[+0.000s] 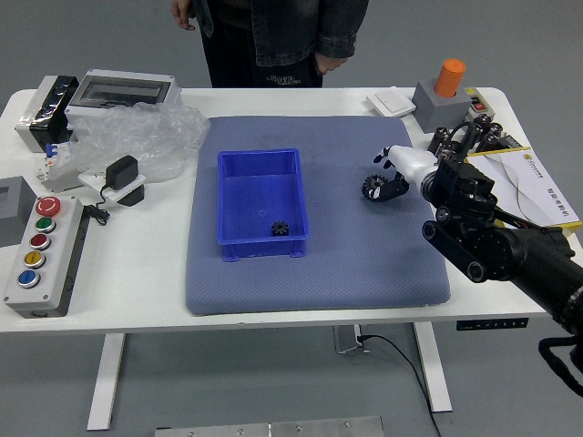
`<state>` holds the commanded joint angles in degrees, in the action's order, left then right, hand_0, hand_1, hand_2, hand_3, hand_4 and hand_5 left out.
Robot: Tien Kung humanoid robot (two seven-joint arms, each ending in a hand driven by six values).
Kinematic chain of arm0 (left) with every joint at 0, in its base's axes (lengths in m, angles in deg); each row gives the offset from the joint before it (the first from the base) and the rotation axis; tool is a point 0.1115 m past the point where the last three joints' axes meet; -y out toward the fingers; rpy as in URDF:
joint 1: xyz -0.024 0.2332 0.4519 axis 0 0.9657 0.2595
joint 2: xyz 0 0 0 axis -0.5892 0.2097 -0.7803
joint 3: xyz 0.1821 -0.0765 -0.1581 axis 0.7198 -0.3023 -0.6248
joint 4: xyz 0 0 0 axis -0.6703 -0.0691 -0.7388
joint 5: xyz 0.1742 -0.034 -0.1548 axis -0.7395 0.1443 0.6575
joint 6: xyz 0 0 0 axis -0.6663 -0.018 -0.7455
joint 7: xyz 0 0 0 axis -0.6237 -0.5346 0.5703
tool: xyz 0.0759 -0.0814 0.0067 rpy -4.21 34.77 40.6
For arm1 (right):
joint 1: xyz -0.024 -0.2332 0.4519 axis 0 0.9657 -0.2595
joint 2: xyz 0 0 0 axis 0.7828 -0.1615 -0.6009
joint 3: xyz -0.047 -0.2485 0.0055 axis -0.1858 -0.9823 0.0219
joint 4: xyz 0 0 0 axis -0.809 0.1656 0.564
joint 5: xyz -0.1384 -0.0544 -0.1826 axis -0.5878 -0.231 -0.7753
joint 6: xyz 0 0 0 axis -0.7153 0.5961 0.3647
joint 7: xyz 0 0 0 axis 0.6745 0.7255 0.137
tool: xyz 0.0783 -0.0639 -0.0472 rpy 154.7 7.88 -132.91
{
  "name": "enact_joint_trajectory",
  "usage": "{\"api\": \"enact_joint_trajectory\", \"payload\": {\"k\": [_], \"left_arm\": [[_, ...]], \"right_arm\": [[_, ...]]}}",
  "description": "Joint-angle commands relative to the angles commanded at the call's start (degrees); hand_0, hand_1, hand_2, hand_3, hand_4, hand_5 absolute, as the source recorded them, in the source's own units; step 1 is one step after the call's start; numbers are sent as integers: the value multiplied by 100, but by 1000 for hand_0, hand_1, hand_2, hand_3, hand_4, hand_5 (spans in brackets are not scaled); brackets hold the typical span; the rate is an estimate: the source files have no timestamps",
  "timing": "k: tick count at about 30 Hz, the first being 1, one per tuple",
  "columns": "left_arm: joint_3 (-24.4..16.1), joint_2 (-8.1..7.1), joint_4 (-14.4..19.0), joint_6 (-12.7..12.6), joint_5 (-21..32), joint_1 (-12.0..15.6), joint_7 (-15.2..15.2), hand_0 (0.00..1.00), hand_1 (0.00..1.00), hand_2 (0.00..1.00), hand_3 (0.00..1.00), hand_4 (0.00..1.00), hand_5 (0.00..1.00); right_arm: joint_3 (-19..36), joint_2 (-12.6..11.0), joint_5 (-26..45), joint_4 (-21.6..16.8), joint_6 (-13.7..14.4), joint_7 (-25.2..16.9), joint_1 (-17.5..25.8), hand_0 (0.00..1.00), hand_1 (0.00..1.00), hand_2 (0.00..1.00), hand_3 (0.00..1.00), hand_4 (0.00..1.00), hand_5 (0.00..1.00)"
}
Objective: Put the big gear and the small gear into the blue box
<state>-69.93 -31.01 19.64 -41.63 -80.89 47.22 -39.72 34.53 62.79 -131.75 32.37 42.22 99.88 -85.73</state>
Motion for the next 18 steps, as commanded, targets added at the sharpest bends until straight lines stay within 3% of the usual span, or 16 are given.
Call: {"api": "enact_joint_trajectory", "payload": {"k": [18], "left_arm": [[36,18,0,-13,35,2,-3,728,678,701,703,446,28]], "right_arm": [[-127,114,-61,108,92,-3,56,635,559,681,712,761,346]]}}
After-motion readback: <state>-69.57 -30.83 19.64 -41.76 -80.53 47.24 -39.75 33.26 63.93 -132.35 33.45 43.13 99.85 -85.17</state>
